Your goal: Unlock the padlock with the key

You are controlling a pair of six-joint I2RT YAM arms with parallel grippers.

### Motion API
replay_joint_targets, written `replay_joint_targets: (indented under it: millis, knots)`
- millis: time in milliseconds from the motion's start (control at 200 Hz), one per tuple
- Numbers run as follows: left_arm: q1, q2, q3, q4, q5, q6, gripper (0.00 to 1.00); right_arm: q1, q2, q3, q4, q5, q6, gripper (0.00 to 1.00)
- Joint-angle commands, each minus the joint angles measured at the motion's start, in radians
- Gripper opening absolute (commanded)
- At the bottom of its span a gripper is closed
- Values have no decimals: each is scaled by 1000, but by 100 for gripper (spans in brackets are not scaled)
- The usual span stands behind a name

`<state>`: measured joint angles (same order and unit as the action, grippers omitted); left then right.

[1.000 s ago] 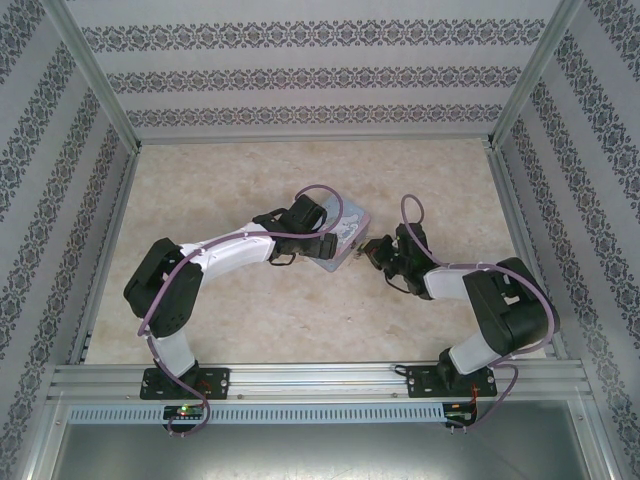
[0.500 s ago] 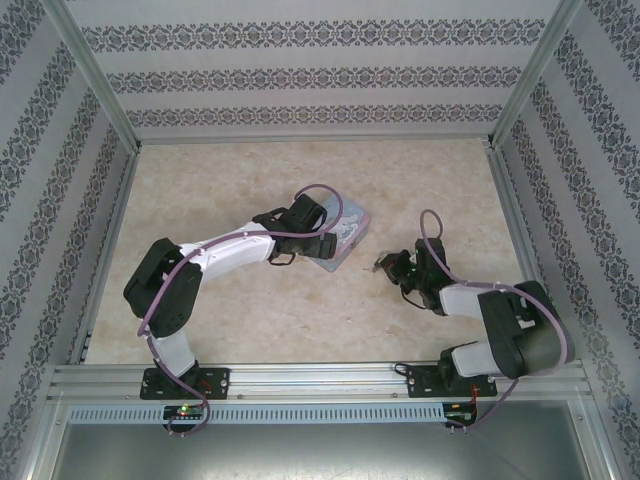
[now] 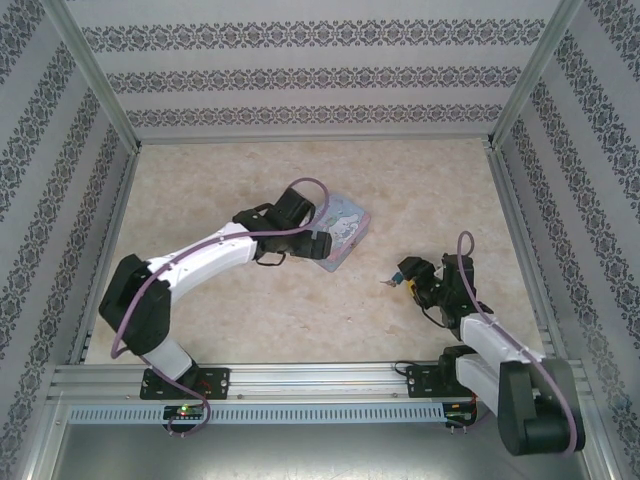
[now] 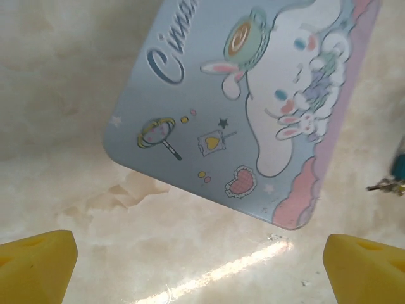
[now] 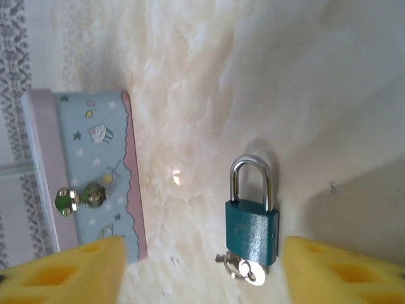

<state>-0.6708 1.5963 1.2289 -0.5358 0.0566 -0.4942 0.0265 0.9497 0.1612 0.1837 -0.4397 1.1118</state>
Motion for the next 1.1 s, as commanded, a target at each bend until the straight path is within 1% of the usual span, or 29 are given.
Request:
replay_joint_targets:
  millis: [0,10,25,50,70,110,185,285,375,430,520,600,679,719,779,844,894,989,1034,1099]
  knots:
    - [48,-92,9,-49,8,-25,100,-21,-96,36,-189,-36,-34,79]
    - [53,-101,8,-51,9,-26,100,-22,-105,43,-203,-34,-37,80]
    - [61,-114,7,-55,6,-26,100,-24,-118,53,-222,-32,-43,85]
    - [74,-133,4,-58,1,-27,100,-25,-139,73,-252,-23,-51,88]
    - [84,-149,1,-63,-9,-27,100,-26,-155,89,-274,-17,-58,94]
    - [106,-182,-8,-67,-34,-21,100,-33,-179,122,-314,-3,-80,98]
    - [146,-250,-29,-79,-110,-7,100,-51,-193,209,-390,19,-144,98]
    - [207,-338,-86,-56,-243,29,100,-69,-153,331,-488,85,-261,98]
    - [229,-437,-188,60,-420,113,99,-69,-88,438,-565,203,-373,98]
    - [238,-497,-271,174,-502,197,100,-69,-48,484,-587,284,-420,98]
    - [253,-566,-402,386,-623,320,100,-71,-18,501,-537,412,-484,98]
    - [284,-571,-479,498,-673,379,100,-69,-12,483,-446,505,-534,98]
    - [317,-545,-545,597,-704,421,100,-65,-22,444,-345,593,-590,98]
    - [332,-523,-589,675,-725,432,100,-59,-32,417,-286,635,-631,98]
    - [363,-482,-629,742,-693,436,100,-53,-45,374,-188,677,-696,98]
    - [383,-431,-670,818,-713,433,100,-52,-41,340,-115,723,-746,98]
    - [402,-394,-716,908,-698,447,100,-53,-22,324,-72,746,-795,98]
    - [438,-319,-774,1039,-669,425,100,-53,33,304,9,784,-861,98]
    - [449,-284,-803,1137,-654,431,100,-53,67,296,54,795,-881,98]
    - [461,-229,-820,1207,-634,452,100,-53,120,277,135,800,-910,98]
